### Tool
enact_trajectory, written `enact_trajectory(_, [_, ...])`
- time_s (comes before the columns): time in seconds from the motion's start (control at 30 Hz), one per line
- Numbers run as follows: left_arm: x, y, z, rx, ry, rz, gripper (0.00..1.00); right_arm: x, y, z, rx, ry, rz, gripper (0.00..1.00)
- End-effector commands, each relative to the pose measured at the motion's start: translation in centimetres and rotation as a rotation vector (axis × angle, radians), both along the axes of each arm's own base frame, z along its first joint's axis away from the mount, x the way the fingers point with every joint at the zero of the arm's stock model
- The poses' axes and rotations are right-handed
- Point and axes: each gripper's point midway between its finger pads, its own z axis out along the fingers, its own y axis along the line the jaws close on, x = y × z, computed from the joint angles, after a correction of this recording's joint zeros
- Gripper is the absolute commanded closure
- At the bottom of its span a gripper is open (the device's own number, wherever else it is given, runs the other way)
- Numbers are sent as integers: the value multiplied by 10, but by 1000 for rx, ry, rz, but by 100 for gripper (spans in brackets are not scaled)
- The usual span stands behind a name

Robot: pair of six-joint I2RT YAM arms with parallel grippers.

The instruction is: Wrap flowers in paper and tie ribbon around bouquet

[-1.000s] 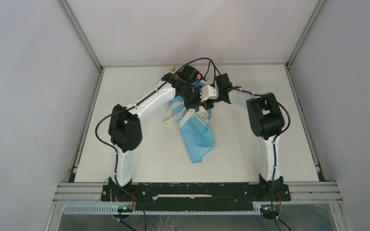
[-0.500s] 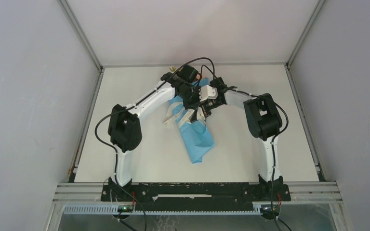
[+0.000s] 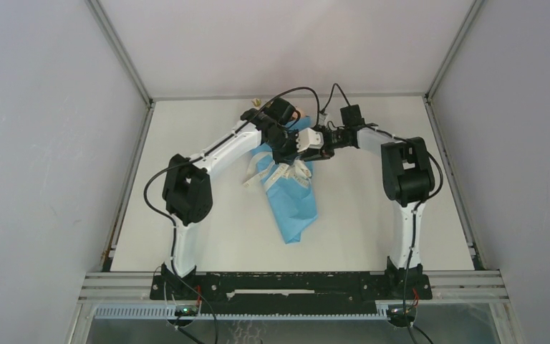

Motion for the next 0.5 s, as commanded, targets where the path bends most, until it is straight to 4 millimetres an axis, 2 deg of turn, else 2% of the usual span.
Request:
enact_trajectory(0.0, [10,-3,10,-50,-21,5,100,34,-23,77,135,-235,-151,56])
enact_trajectory(0.07, [13,-2,9,-57,-17,16,100,32,-41,99,203,-319,-209,56])
enact_trajectory(0.13, [15,-3,9,-65,-16,23,100,27,-52,111,227,-385,-255,54])
enact_trajectory(0.2, [16,-4,8,-71,-10,29,100,18,-52,113,229,-382,-297,55])
enact_trajectory(0.3, [17,-5,6,-80,3,38,100,-5,-42,117,227,-411,-368,58])
enact_trajectory(0.33, [18,-4,4,-81,8,42,100,-20,-38,105,205,-421,-405,58])
enact_trajectory(0.37, [18,-4,4,-85,11,42,100,-30,-34,102,190,-453,-435,57])
enact_trajectory(0.47, [19,-3,1,-83,18,48,100,-68,-5,98,164,-547,-431,55])
